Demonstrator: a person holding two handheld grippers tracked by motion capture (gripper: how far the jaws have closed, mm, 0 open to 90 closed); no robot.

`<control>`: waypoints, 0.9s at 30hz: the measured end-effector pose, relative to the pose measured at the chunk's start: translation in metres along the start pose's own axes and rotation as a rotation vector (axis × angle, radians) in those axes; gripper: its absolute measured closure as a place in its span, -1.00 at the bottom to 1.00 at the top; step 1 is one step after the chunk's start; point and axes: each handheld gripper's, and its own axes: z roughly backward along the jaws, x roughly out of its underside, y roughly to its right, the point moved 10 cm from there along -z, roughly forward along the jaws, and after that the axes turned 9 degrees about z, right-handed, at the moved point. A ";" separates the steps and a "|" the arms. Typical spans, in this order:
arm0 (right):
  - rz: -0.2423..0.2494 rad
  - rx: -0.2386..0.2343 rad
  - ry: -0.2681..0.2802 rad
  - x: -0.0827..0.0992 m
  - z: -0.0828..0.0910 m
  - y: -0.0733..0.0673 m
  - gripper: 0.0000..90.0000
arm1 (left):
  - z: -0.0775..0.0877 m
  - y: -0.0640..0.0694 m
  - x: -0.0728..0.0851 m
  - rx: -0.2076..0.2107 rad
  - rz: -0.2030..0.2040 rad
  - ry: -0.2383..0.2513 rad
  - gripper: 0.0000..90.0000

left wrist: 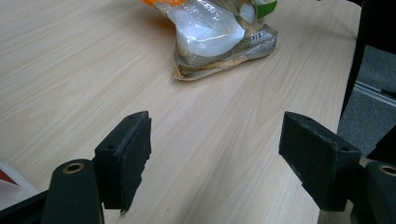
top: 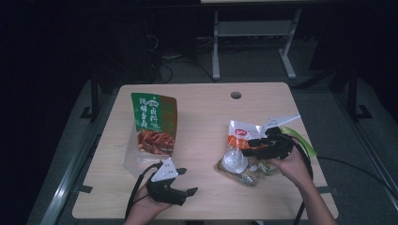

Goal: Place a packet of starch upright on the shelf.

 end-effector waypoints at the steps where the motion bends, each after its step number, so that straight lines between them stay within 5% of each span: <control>1: -0.004 0.004 -0.001 0.003 0.002 0.001 -0.02 | 0.000 0.000 0.000 -0.001 -0.001 -0.001 -0.44; 15: -0.088 0.090 -0.033 0.045 0.028 0.023 -0.01 | -0.001 0.001 0.002 -0.002 0.001 -0.009 -0.44; 27: -0.148 0.132 -0.047 0.060 0.024 0.048 0.03 | -0.001 0.002 0.002 -0.002 0.002 -0.012 -0.44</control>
